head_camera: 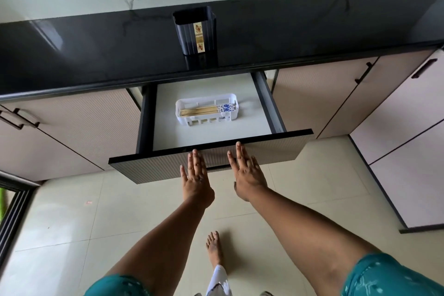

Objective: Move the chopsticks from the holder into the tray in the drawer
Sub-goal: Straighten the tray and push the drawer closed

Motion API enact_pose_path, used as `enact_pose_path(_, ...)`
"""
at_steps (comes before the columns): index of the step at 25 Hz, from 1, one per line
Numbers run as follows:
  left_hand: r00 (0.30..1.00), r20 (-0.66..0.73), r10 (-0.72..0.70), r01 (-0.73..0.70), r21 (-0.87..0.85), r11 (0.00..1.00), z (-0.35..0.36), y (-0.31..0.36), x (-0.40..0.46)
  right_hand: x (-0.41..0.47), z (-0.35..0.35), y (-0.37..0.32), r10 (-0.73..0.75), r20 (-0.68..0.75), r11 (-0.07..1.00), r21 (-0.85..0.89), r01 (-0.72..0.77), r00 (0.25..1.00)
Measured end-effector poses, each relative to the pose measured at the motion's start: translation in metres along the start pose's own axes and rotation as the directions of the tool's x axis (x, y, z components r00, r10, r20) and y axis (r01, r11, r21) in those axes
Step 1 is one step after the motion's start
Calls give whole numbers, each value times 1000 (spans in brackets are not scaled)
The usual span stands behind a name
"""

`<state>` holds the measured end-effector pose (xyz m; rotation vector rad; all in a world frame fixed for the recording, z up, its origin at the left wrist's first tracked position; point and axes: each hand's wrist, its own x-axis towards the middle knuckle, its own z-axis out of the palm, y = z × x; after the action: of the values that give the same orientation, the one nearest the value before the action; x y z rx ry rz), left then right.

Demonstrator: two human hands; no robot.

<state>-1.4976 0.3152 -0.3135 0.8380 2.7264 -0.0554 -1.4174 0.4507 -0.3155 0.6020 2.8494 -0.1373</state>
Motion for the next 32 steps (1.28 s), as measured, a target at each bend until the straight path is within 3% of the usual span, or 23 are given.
enact_pose_path(7,997,-45,66,-66,3,998,-41,-19,135,129,-29,10,102,-83,992,84,-95,991)
enact_pose_path(16,995,-14,102,-103,-29,994,-82,-49,290,297,-61,38,186,74,968,156,-196,980)
enact_pose_path(18,991,48,123,-119,-82,989,-81,-44,307,311,-51,41,206,73,966,144,-214,976)
enact_pose_path(21,993,9,114,-110,-213,971,-76,-34,326,332,-40,40,228,-2,964,144,-225,974)
enact_pose_path(24,990,17,137,-127,-280,952,-75,-40,337,348,-43,24,292,95,925,223,-307,952)
enact_pose_path(28,991,-35,127,-132,-310,941,-73,-53,335,353,-48,1,396,202,792,418,-445,896)
enact_pose_path(32,991,-80,108,-127,-293,948,-78,-51,326,343,-55,4,415,153,776,454,-437,897)
